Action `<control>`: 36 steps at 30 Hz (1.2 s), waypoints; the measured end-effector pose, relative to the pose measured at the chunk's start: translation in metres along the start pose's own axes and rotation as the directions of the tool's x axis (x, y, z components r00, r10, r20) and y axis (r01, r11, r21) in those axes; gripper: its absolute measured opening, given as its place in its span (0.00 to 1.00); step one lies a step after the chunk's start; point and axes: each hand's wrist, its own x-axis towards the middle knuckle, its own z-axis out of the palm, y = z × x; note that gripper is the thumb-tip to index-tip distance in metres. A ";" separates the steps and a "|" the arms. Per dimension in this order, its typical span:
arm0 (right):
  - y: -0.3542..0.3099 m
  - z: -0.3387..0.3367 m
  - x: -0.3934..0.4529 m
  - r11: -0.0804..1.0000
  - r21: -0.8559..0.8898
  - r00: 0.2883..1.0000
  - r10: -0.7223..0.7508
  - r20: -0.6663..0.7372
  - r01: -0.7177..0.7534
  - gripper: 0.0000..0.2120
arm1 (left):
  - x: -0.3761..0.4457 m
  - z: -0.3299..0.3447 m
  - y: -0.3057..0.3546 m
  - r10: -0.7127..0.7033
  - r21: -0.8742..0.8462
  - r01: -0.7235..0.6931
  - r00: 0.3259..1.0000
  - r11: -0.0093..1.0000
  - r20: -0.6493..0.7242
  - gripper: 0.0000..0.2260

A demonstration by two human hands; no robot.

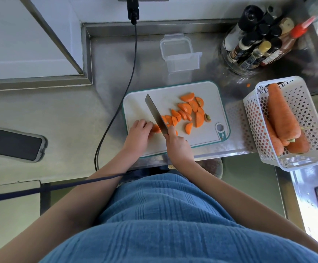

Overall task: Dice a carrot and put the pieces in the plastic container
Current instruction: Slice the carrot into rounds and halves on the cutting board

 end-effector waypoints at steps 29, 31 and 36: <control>0.006 0.000 0.014 0.992 -0.129 0.994 0.012 0.112 0.003 0.11 | 0.004 0.000 0.001 -0.046 -0.027 0.047 0.999 0.999 0.019 0.08; 0.009 -0.001 0.013 0.993 -0.118 0.996 -0.003 0.093 0.014 0.14 | 0.004 0.000 0.002 -0.035 -0.037 0.036 0.999 0.999 0.008 0.07; 0.021 -0.008 0.002 0.996 -0.078 0.999 0.047 0.019 -0.046 0.15 | 0.003 0.002 -0.001 -0.021 -0.052 0.019 0.999 0.998 -0.024 0.04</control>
